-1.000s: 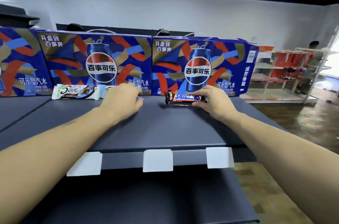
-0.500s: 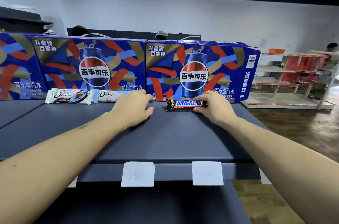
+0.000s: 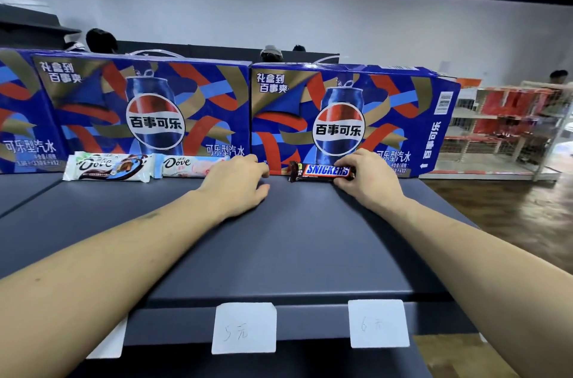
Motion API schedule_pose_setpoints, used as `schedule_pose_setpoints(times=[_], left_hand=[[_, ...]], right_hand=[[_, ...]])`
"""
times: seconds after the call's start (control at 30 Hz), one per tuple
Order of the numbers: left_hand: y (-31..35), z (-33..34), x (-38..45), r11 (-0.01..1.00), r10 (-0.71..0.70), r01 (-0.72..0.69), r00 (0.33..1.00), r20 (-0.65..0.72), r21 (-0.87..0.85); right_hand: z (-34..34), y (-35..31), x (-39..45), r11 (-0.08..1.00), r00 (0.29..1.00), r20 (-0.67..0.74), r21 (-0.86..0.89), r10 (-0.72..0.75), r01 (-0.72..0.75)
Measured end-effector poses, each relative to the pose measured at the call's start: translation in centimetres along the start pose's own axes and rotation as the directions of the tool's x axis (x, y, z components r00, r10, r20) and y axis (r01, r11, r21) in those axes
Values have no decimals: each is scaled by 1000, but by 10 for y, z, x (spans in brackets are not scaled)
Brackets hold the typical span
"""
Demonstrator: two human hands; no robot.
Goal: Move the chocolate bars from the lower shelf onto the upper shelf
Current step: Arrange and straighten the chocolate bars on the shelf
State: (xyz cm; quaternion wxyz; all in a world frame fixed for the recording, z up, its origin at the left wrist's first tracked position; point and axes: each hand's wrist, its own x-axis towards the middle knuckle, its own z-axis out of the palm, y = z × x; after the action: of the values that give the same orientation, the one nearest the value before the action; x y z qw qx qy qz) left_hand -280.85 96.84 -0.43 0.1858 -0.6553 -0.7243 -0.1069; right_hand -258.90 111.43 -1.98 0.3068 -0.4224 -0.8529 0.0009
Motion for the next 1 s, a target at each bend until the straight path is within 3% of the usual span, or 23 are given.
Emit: schedule_pose_setpoints(times=[0.5,0.63,0.83,1.0], left_hand=[[-12,1,-2,994,94,-92,995,28,-60],[-13,-7,-16,993,89,-82,993,83,-79],[-6,-24,-64,1000,17,-15,995,93,-21],[3,-41,-114,998,-42,40,999,31,58]], right_hand=[[-6,-31,-16,994,992,-59,-15,107,-108],[-8,-57,-32,993,993,17,8,120,-120],[-9,-104,-71,996,985,157,25,77,-82],[-25,-144,-118,999,997,74,-18,-38,39]])
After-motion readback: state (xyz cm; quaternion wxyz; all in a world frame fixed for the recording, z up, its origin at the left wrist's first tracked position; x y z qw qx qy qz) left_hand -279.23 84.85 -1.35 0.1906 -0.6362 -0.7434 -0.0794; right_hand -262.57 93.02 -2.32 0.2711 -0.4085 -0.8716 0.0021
